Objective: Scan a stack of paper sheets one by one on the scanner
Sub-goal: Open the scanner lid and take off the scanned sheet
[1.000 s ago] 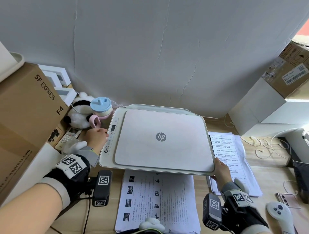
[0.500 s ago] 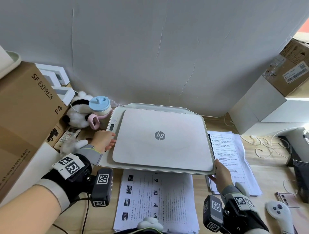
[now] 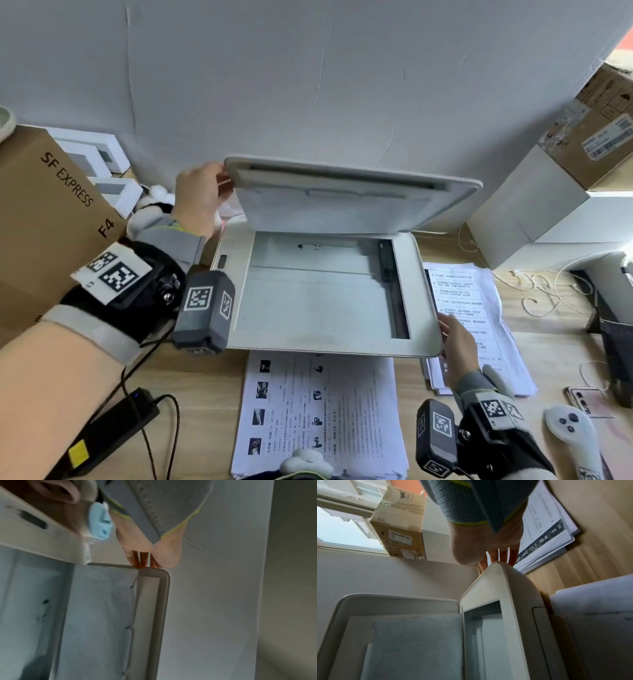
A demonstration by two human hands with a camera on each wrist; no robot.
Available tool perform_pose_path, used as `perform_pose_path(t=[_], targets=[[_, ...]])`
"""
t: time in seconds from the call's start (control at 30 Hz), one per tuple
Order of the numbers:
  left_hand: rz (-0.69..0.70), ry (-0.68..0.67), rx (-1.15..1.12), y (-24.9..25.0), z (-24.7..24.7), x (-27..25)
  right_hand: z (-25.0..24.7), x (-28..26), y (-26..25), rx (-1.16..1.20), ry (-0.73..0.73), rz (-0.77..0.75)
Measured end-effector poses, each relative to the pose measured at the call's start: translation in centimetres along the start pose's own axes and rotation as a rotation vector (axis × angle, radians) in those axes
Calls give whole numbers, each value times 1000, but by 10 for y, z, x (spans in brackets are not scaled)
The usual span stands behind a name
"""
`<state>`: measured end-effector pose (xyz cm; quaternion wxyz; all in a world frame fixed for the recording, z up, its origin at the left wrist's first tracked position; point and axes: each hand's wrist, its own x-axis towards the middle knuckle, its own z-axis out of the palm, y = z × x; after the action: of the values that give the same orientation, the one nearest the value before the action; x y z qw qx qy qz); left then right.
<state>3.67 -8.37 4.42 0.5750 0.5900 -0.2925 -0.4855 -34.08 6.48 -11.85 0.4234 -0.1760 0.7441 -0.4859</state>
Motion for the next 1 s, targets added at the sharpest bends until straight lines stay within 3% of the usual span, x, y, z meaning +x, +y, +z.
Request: perform_pose_path(t=[0.2, 0.33, 0.53, 0.73, 0.93, 1.0], targets=[[122, -4, 48, 12, 23, 25, 13, 9, -13, -29, 41, -144], [180, -3, 93, 15, 35, 37, 19, 17, -19, -64, 41, -142], [150, -90, 106, 21, 46, 49, 20, 25, -25, -84, 24, -122], [-1, -52, 107, 2, 38, 49, 19, 23, -27, -84, 15, -110], [-325, -8, 398, -43, 7, 35, 19, 12, -34, -68, 106, -232], [-377, -24, 477, -61, -6, 22, 23, 5, -41, 3, 47, -216]])
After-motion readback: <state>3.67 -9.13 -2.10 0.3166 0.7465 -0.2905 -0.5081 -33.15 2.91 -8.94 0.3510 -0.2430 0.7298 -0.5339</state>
